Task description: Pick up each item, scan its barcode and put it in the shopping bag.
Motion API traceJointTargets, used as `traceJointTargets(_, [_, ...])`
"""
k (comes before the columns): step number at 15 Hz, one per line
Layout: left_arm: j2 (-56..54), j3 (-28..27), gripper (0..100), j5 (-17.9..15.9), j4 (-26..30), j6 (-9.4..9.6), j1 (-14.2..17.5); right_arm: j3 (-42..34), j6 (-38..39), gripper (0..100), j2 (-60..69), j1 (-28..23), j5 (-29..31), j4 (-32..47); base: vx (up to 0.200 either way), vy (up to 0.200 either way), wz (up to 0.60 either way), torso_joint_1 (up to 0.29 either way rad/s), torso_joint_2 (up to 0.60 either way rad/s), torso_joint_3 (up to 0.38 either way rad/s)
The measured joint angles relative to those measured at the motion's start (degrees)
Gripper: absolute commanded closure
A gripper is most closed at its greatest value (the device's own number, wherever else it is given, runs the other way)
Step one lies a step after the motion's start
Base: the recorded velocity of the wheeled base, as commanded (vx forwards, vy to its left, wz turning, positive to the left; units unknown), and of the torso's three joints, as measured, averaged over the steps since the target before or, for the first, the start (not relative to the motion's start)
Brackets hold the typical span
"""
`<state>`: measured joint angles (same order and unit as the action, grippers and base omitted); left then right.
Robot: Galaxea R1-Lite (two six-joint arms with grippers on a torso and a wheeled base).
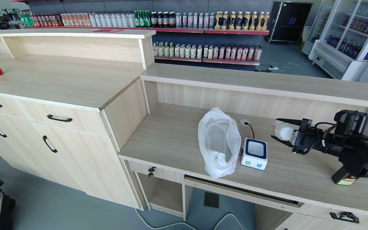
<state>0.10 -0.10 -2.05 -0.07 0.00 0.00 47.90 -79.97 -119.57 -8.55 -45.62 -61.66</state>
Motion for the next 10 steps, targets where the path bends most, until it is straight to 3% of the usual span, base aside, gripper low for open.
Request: traceJointTargets(10, [0.0, 0.0, 0, 0.0, 0.0, 0.0, 0.0, 0.0, 0.1, 100, -4.9, 0.6, 0.0, -3.7, 0.0, 0.0, 0.0, 0.0, 0.0, 0.0])
